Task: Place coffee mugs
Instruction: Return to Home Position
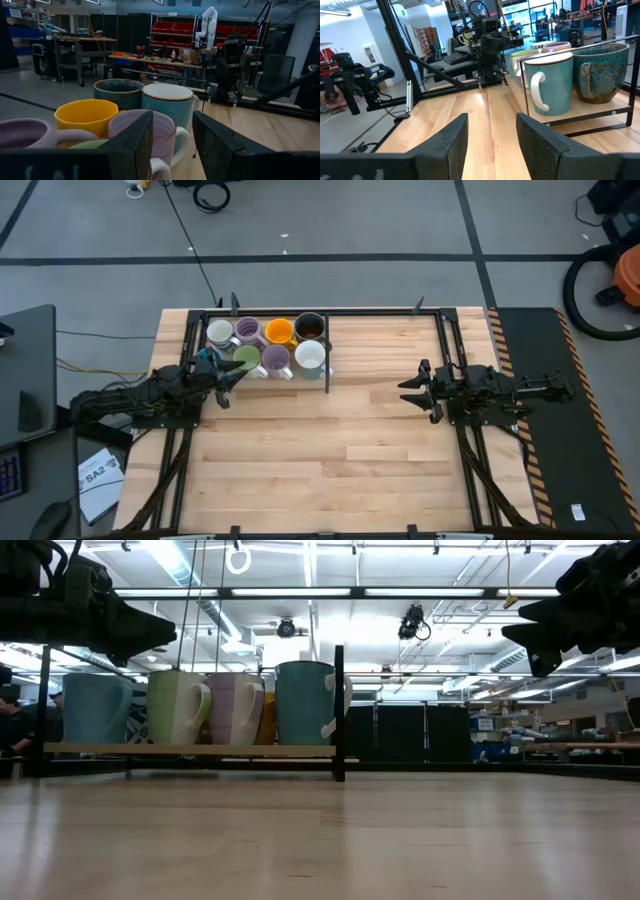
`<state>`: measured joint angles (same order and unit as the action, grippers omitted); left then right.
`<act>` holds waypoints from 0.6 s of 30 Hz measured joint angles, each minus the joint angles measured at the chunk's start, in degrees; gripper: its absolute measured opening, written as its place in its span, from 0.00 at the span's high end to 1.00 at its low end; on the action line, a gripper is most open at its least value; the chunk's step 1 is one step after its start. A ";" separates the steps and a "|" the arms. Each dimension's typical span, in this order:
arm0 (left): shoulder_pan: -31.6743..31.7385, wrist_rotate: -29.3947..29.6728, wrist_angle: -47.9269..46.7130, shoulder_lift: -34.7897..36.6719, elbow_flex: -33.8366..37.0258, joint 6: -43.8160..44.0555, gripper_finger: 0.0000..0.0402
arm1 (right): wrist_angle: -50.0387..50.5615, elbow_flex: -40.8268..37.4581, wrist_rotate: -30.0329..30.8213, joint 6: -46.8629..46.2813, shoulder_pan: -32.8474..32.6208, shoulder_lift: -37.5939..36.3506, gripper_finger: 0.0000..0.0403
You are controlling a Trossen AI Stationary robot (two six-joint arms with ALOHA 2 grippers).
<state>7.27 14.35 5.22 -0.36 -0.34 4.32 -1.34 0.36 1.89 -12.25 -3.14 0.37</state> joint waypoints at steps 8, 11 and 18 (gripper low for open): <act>0.00 0.00 0.51 0.00 0.00 0.00 0.64 | -0.02 0.00 0.00 0.00 0.00 0.01 0.57; 0.00 0.00 0.72 0.00 0.00 0.00 0.64 | -0.02 0.00 0.00 0.00 0.00 0.00 0.57; 0.00 -0.03 0.81 0.00 0.00 0.00 0.64 | -0.04 0.00 0.00 0.00 0.00 0.00 0.57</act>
<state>7.27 14.33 6.02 -0.36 -0.34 4.32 -1.39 0.36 1.89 -12.25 -3.14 0.37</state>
